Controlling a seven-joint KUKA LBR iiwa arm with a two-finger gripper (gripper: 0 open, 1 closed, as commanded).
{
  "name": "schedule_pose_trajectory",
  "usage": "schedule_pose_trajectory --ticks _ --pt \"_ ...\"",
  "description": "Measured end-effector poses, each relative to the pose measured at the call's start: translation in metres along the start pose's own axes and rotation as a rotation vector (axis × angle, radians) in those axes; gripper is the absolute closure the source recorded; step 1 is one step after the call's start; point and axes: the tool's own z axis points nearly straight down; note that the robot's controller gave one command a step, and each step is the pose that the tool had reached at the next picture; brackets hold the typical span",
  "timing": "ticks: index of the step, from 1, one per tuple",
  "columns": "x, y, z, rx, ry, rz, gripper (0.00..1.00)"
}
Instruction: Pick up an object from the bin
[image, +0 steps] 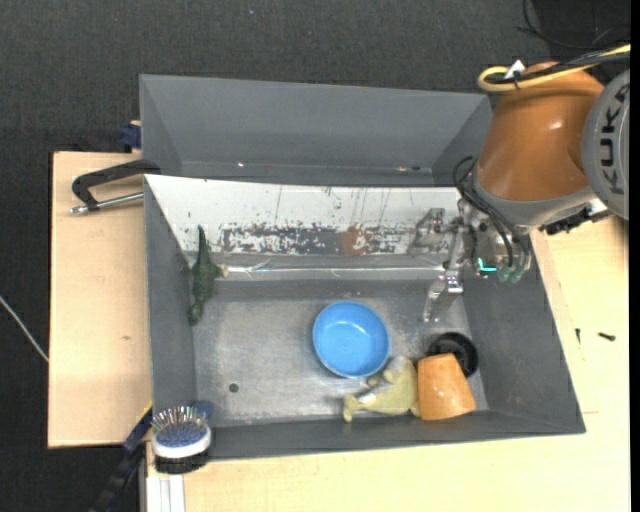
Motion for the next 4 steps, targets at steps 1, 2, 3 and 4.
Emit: schedule_pose_trajectory --ticks 1,2,3,4 --pt "-0.012 0.091 0.129 0.001 -0.012 -0.016 0.00" --pt "0.004 0.103 0.099 0.001 -0.010 -0.211 0.00" --pt "-0.005 0.080 0.100 0.002 -0.013 -0.184 0.00" --pt "-0.007 0.097 0.128 0.003 -0.010 -0.339 0.00"
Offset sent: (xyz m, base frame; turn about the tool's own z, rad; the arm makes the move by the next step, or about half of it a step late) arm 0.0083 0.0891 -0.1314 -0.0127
